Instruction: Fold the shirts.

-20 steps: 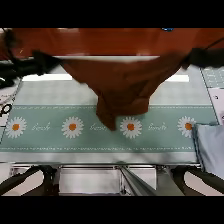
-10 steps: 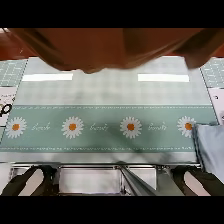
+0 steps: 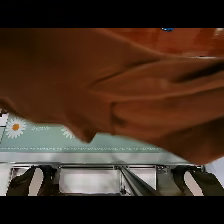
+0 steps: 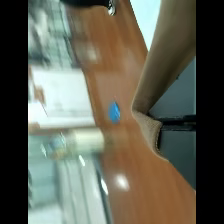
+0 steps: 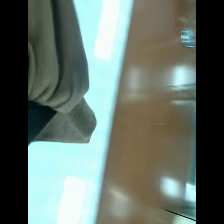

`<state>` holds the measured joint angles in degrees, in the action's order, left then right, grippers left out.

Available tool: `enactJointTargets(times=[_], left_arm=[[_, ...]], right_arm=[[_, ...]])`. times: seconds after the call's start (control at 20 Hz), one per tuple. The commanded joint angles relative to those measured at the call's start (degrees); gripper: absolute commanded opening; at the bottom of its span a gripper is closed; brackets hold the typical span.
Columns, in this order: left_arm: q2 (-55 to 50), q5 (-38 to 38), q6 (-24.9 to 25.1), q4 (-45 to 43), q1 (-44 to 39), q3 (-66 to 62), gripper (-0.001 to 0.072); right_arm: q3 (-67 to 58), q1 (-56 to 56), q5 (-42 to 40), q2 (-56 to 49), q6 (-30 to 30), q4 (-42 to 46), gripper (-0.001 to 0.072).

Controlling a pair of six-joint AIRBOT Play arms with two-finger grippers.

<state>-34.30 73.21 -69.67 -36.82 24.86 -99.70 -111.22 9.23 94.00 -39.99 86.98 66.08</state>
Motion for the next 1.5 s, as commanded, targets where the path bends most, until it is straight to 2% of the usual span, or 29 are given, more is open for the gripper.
enactJointTargets(times=[0.0,0.2,0.3,0.35,0.45,0.55,0.7,0.9,0.95,1.0,1.05,1.15,1.3,1.35,1.45], left_arm=[[1.6,1.0,-1.8,-7.1,-3.8,4.4,0.0013],[-0.8,-0.7,-2.1,-6.6,-5.8,22.1,0.0014],[-4.7,-6.7,-0.9,-6.5,-7.0,32.3,0.0013],[-7.6,-11.4,0.0,-6.5,-8.1,36.8,0.0013],[-15.2,-21.6,0.2,-6.5,-11.0,42.1,0.0014],[-25.6,-29.7,0.2,-6.4,-14.0,41.8,0.0014],[-40.4,-36.2,0.2,-6.4,-17.2,36.7,0.0014],[-54.4,-33.4,-0.1,-3.9,-18.1,28.6,0.0014],[-56.2,-32.3,-0.9,-3.5,-18.0,27.5,0.0051],[-57.1,-30.9,-1.6,-3.5,-17.8,26.8,0.0297],[-57.5,-28.9,-1.8,-3.7,-17.2,26.1,0.0506],[-57.1,-20.4,-1.8,-5.6,-13.4,23.3,0.0511],[-54.9,-6.6,-2.0,-6.2,-2.5,20.0,0.051],[-53.3,-3.5,-2.0,-6.3,1.6,20.5,0.051],[-49.0,-1.6,-1.7,-6.3,8.3,25.0,0.051]], right_arm=[[12.4,0.0,2.2,2.7,-0.5,-4.5,0.0028],[33.7,0.0,-10.2,1.1,-5.9,-10.2,0.0028],[43.2,0.0,-19.8,-3.9,-12.2,-11.1,0.0028],[45.9,0.0,-23.6,-7.9,-12.9,-11.7,0.0028],[46.4,0.0,-28.2,-19.0,-14.8,-14.4,0.0028],[43.8,0.0,-32.9,-30.4,-16.9,-20.5,0.0028],[35.9,-0.1,-34.4,-46.7,-17.5,-31.9,0.0029],[27.8,0.0,-34.3,-59.8,-16.8,-44.9,0.0029],[26.8,0.0,-34.5,-61.2,-16.7,-46.4,0.0108],[26.3,0.0,-34.8,-61.8,-15.8,-47.2,0.0352],[25.7,0.5,-34.8,-61.9,-15.4,-47.2,0.0411],[22.9,3.5,-29.7,-61.6,-13.1,-47.1,0.041],[20.8,12.3,-19.6,-56.9,-12.1,-45.0,0.0406],[20.9,15.0,-17.2,-53.8,-12.0,-39.4,0.0406],[23.8,18.5,-16.1,-46.6,-11.3,-22.8,0.0406]])
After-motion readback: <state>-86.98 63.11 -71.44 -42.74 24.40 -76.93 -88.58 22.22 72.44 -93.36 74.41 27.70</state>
